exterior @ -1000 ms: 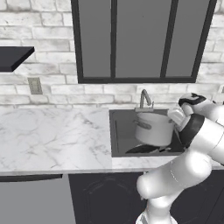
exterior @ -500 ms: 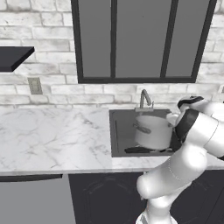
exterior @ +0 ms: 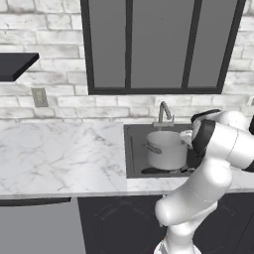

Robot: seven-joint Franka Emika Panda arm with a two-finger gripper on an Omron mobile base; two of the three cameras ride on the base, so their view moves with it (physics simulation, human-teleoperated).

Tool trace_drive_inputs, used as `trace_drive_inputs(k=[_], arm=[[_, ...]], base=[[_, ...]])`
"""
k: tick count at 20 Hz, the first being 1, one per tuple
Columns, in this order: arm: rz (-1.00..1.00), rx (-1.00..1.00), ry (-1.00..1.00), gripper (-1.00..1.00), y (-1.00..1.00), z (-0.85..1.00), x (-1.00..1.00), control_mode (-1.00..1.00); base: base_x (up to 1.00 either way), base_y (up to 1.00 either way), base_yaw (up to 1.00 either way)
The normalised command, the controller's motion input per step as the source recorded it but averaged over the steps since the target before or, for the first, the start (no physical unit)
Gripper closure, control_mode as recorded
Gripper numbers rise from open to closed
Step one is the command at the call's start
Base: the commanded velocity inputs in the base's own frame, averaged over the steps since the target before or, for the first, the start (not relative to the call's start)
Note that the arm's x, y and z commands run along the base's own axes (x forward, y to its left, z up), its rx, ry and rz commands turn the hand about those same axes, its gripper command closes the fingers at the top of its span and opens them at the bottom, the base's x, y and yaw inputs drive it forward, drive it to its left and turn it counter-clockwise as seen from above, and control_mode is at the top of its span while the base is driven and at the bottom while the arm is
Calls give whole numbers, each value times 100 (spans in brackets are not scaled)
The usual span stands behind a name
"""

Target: Move the pot and pan from the stove into the sink.

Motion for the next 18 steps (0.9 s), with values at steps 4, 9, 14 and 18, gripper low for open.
trace_drive_inputs(k=[4, 9, 14, 18], arm=[[-4, -3, -6, 100, 18, -20, 10, -100], [0, 0, 0, -100, 0, 6, 0, -100], [0, 3, 0, -100, -1, 89, -3, -100], [3, 2, 0, -100, 0, 100, -10, -100]], base=[[0, 0, 0], [0, 0, 0], [0, 0, 0], [0, 0, 0]])
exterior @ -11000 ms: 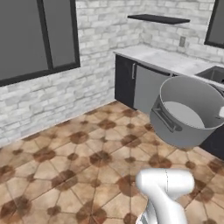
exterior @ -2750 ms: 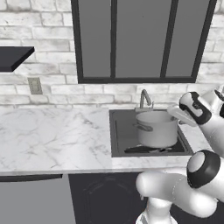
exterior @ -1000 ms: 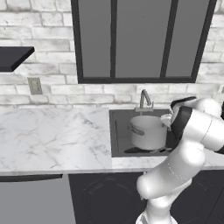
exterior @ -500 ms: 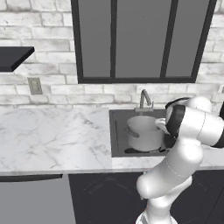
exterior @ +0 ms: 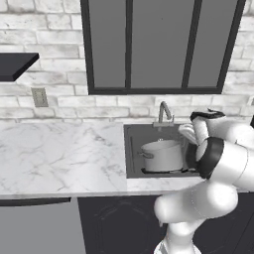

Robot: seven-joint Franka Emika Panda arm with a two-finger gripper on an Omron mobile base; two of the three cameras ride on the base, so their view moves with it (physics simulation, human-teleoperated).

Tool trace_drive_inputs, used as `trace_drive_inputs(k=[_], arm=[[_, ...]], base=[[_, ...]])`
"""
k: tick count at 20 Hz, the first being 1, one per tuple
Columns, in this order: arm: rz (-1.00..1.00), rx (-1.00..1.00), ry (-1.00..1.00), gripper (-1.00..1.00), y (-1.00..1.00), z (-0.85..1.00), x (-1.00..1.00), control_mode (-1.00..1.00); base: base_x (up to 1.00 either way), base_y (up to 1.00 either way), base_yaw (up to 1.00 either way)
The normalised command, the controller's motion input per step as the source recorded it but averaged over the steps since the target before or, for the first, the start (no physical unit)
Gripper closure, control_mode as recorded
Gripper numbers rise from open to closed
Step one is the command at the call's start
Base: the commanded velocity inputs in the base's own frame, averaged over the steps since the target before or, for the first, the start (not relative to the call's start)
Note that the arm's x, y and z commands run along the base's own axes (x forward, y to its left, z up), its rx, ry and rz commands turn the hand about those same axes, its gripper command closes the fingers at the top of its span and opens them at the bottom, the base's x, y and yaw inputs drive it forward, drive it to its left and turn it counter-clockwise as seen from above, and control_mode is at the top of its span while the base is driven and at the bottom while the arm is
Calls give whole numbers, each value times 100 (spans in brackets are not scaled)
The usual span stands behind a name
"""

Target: Move the pot and pan from the stove into the sink.

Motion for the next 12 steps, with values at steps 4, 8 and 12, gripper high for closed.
trace_drive_inputs(k=[4, 8, 12], arm=[[3, 0, 2, -100, 0, 100, -30, -100], [8, -2, 2, -100, 0, 81, -60, -100], [13, -6, -2, -100, 1, 39, -92, -100]], base=[[0, 0, 0], [0, 0, 0], [0, 0, 0]])
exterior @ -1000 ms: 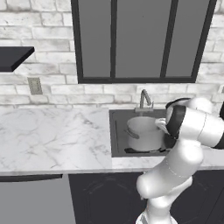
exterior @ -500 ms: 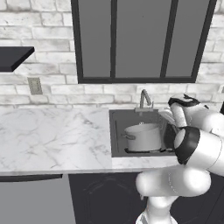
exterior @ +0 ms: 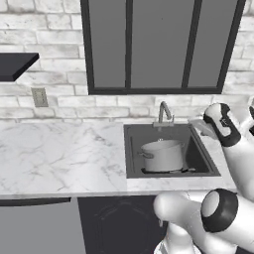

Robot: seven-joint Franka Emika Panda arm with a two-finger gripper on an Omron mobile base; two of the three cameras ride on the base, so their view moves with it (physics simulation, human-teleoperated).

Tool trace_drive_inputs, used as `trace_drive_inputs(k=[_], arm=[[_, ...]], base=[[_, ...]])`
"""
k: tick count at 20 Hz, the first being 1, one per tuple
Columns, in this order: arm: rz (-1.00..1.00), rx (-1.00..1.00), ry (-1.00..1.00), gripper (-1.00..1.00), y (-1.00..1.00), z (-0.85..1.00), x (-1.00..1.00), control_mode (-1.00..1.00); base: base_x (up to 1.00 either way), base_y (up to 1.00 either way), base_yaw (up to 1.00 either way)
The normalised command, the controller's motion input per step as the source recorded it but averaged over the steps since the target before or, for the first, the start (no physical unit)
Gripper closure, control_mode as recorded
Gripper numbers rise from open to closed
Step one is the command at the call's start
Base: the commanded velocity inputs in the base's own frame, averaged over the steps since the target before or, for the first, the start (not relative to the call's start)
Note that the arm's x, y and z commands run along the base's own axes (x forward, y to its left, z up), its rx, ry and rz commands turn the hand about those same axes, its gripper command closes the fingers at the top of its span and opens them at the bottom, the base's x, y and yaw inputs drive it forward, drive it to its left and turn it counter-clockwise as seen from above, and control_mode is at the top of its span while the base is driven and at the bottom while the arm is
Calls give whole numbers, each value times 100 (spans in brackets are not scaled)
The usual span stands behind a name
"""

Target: Move the pot and pan from the stove into the sink.

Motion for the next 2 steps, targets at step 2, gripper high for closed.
trace_drive_inputs(k=[2], arm=[[11, -2, -10, -100, 0, 29, -94, -100]], base=[[0, 0, 0]])
